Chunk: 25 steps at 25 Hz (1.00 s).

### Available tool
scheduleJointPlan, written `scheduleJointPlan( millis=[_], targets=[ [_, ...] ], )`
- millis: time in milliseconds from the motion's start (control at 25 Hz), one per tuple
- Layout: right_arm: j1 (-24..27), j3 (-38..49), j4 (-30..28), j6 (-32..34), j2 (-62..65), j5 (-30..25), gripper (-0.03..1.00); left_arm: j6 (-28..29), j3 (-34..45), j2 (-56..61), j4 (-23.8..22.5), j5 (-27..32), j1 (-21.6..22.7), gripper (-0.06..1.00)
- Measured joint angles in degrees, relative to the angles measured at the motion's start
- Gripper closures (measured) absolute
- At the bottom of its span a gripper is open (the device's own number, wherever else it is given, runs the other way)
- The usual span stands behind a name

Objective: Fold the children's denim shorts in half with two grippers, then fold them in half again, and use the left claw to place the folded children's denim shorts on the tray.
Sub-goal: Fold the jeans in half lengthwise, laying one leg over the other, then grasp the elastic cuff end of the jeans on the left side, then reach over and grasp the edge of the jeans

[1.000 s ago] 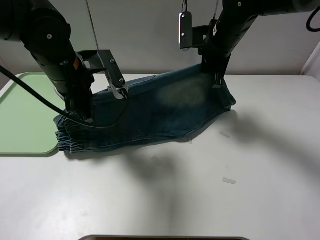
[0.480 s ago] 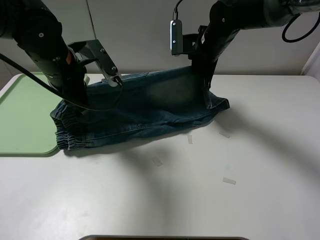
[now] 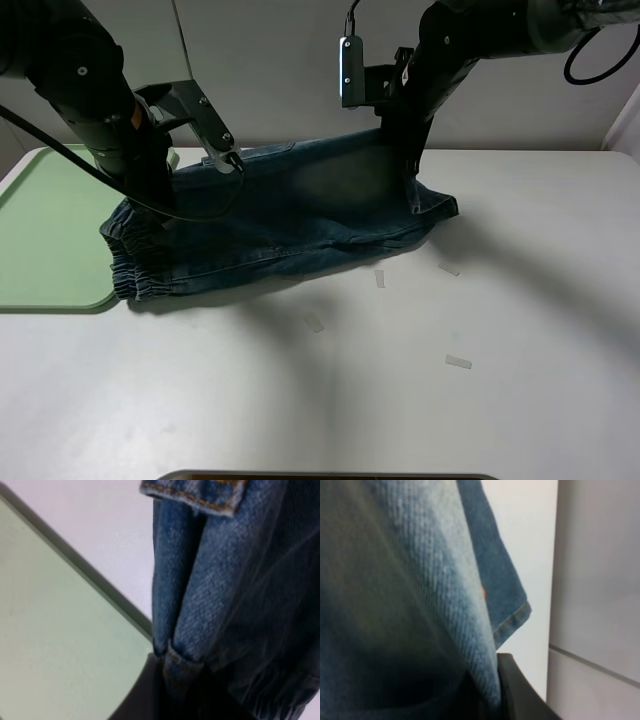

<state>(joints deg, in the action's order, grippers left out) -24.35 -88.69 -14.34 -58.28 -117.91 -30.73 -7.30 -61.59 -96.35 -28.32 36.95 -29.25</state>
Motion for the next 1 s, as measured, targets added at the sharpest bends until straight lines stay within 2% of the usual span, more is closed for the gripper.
scheduleJointPlan(
  millis=[240, 320, 360, 400, 440, 480, 520, 560, 600, 640, 720, 1000],
  targets=[
    [0.00, 0.00, -0.02, 0.00, 0.00, 1.17, 0.99, 0.00, 0.00, 0.00, 0.00, 0.06, 0.01, 0.89],
    [0.00, 0.00, -0.37, 0.00, 0.00, 2.11, 0.97, 0.00, 0.00, 0.00, -0.05, 0.15, 0.01, 0.86],
    [0.06, 0.00, -0.82, 0.00, 0.00, 2.42, 0.93, 0.02, 0.05, 0.00, -0.24, 0.78, 0.14, 0.78],
    [0.24, 0.00, -1.66, 0.00, 0.00, 2.42, 0.84, 0.07, 0.05, 0.00, -0.66, 1.83, 0.34, 0.68],
    [0.47, 0.00, -2.27, 0.06, 0.00, 2.42, 0.73, 0.07, 0.24, 0.00, -0.84, 3.41, 0.61, 0.51],
    [0.75, 0.00, -2.66, 0.37, 0.06, 2.53, 0.57, 0.07, 0.52, 0.00, -1.25, 3.73, 0.85, 0.37],
    [0.83, 0.00, -3.17, 1.05, 0.06, 3.02, 0.45, 0.07, 0.67, 0.00, -1.33, 3.67, 0.98, 0.24],
    [0.87, 0.00, -3.72, 1.97, 0.06, 3.75, 0.38, 0.11, 0.69, 0.00, -1.33, 3.48, 0.98, 0.12],
    [0.87, 0.00, -4.20, 2.92, 0.06, 4.50, 0.33, 0.11, 0.69, 0.00, -1.33, 3.48, 0.98, 0.12],
    [0.87, 0.00, -4.66, 3.68, 0.06, 5.14, 0.31, 0.11, 0.69, 0.00, -1.33, 3.01, 0.98, 0.06],
    [0.87, 0.00, -5.04, 4.57, 0.06, 5.56, 0.28, 0.11, 0.69, 0.00, -1.33, 2.66, 0.98, -0.01],
    [0.87, 0.00, -5.40, 5.17, 0.06, 5.56, 0.27, 0.11, 0.69, 0.00, -1.33, 2.18, 0.98, -0.05]
  ],
)
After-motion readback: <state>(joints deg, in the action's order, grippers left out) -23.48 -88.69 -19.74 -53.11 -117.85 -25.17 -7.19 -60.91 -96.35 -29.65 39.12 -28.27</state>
